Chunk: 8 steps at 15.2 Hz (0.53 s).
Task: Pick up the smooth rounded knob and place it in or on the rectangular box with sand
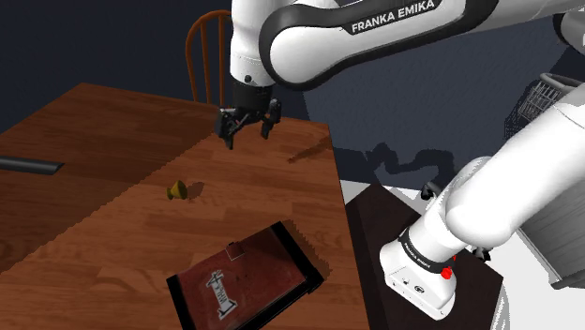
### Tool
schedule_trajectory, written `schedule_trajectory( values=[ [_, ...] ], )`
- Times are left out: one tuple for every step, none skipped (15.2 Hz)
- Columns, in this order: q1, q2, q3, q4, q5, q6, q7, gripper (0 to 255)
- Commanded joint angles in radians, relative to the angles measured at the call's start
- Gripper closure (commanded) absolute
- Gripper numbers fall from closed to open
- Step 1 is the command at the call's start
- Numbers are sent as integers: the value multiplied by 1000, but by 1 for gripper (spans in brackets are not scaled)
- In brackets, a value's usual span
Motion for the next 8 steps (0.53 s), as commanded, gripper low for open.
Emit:
schedule_trajectory(
  values=[
    [9, 85, 27, 60, -47, 11, 63, 0],
    [15, 127, 36, 88, -72, 16, 93, 0],
    [24, 170, 44, 118, -98, 20, 122, 0],
    [34, 213, 49, 149, -125, 21, 151, 0],
    [47, 256, 52, 182, -152, 22, 179, 0],
    [61, 299, 53, 216, -178, 20, 205, 0],
    [77, 342, 52, 252, -203, 17, 231, 0],
    [95, 385, 49, 289, -227, 13, 254, 0]
  ],
)
